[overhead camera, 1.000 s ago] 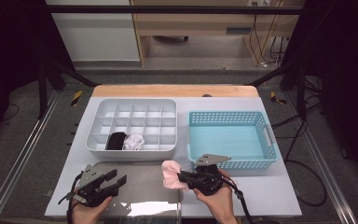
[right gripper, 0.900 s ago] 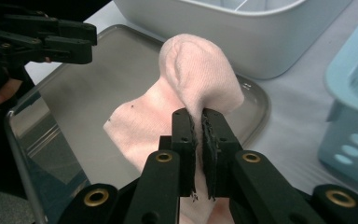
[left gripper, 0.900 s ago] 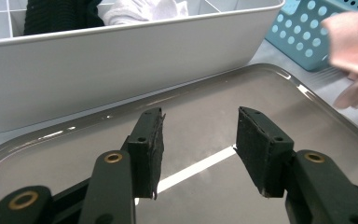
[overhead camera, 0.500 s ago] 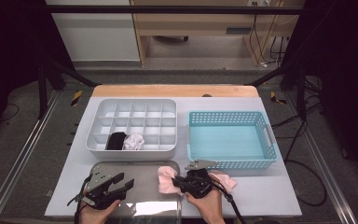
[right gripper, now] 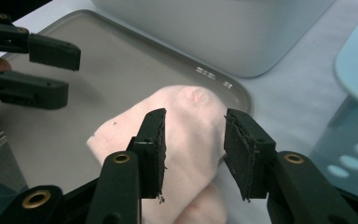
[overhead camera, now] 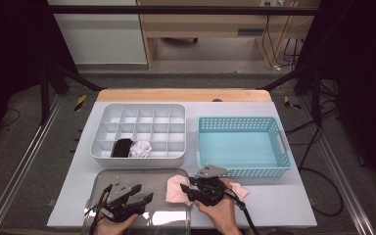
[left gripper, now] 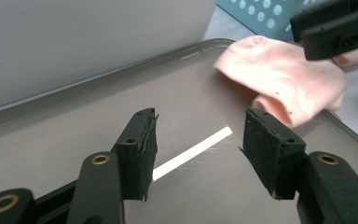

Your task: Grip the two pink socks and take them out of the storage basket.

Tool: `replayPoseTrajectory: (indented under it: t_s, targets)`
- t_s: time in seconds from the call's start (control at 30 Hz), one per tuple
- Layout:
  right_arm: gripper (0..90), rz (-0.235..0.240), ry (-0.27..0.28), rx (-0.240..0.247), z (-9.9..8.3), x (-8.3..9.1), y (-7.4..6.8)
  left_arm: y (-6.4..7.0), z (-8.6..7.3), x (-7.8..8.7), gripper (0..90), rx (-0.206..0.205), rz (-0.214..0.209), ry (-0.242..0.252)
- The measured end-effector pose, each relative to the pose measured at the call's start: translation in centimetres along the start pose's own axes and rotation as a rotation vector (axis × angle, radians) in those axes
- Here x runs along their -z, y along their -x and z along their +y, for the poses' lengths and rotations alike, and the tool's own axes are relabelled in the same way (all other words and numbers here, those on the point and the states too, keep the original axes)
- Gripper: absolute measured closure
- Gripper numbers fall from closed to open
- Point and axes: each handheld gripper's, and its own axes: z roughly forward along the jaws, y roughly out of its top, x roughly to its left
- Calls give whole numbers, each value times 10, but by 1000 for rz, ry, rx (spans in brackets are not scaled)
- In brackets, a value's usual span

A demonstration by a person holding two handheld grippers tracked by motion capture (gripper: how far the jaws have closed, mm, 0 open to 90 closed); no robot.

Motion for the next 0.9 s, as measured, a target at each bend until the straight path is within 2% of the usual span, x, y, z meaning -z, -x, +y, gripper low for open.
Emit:
replayPoseTrajectory:
  t_s: [0.13,0.23,0.43,0.53,0.63,0.7,0.8,0.9]
  targets:
    - [639,-19,14,52,-1,-1,0,2,0,-1,425,0,-13,1]
    - [661,-11,19,57,-1,-2,1,1,0,-2,426,4,-16,4]
    - [663,-48,33,79,-2,-1,2,2,0,-3,427,3,-23,0]
    - [637,-38,38,71,-2,-1,4,3,0,-3,428,-1,-27,-1]
    - [635,-51,27,88,-1,0,5,3,-1,-3,431,0,-33,-6]
    - [639,-38,21,92,-1,-2,6,4,-1,-3,432,0,-37,-8]
    - [684,-28,-2,101,-2,-6,5,4,-3,-3,437,0,-44,-18]
    - [769,-12,-27,99,-3,-10,5,4,-4,-4,448,-5,-51,-30]
